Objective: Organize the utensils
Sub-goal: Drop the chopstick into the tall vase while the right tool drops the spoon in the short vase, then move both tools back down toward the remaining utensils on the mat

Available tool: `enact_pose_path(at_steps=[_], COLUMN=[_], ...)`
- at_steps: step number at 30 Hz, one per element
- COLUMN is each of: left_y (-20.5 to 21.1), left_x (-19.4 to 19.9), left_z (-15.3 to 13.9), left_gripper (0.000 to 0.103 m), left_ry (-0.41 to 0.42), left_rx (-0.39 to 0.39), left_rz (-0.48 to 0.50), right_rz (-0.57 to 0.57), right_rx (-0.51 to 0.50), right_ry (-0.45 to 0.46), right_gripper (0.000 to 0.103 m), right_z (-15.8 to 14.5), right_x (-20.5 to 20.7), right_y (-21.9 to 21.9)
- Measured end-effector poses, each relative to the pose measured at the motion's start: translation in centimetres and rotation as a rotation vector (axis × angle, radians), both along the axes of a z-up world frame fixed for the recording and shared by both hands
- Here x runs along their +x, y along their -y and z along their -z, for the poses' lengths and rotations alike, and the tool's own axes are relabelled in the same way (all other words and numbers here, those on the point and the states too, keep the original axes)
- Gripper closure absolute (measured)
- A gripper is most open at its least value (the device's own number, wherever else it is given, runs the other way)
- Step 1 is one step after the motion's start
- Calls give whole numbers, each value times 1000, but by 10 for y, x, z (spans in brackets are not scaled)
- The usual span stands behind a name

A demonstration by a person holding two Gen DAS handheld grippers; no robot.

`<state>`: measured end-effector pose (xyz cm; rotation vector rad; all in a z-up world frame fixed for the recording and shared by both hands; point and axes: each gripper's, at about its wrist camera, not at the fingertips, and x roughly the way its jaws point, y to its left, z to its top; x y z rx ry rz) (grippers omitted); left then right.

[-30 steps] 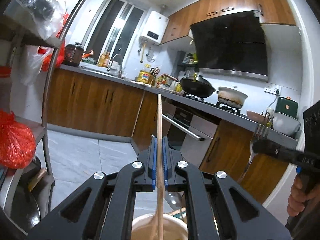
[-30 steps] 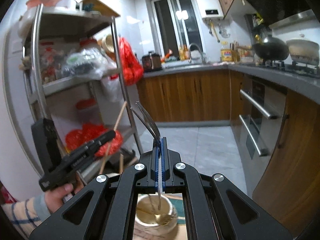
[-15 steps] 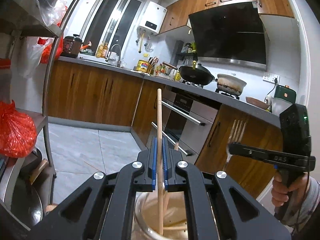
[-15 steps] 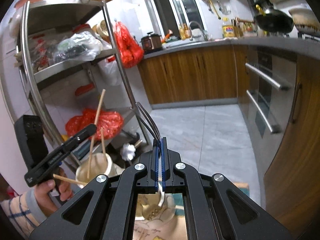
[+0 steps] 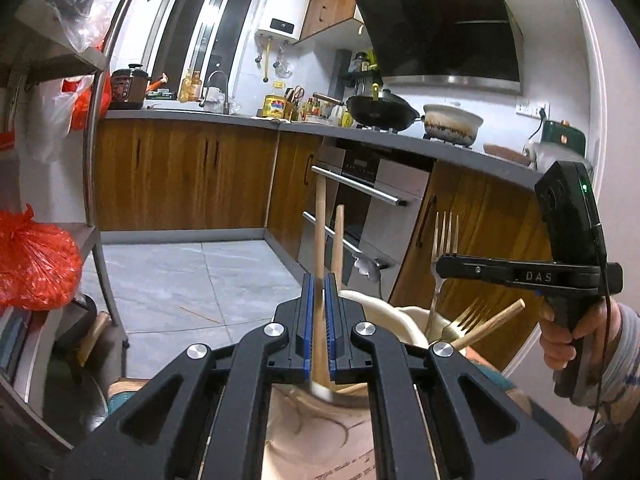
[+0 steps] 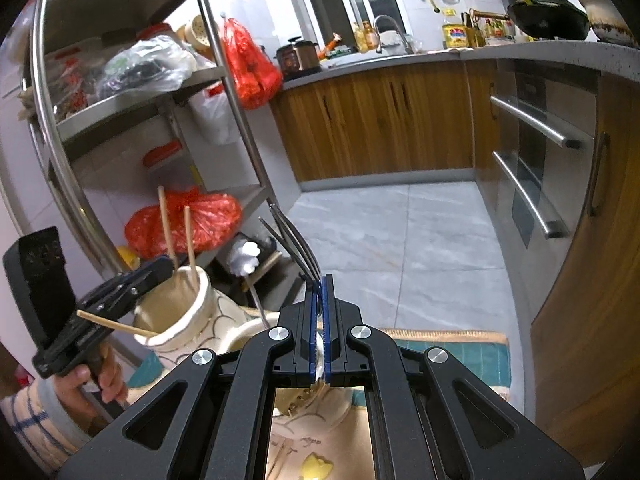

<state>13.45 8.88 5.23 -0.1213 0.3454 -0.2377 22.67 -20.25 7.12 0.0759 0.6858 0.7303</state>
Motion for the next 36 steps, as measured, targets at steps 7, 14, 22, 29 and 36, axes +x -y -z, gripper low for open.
enact_pose_path(at_steps=[7, 14, 22, 29, 36], left_y=[-2, -6, 1, 1, 5], left_x=[-5, -16, -37, -56, -76], left_z=[-9, -19, -34, -46, -52], left_gripper=[96, 73, 38, 6, 6], left_ry=[-12, -27, -26, -39, -72], left_rx=[44, 61, 108, 113, 136], left_rz=[-16, -40, -63, -118, -144], right_rz=[11, 23, 62, 108, 133], right_rx=[-9, -2, 37, 54, 42], right_ry=[-17, -11, 69, 135, 159], right_gripper=[99, 79, 21, 5, 5], right_z=[4, 1, -20, -34, -40], right_x=[2, 0, -21, -53, -80], right_y=[-5, -1, 21, 44, 60])
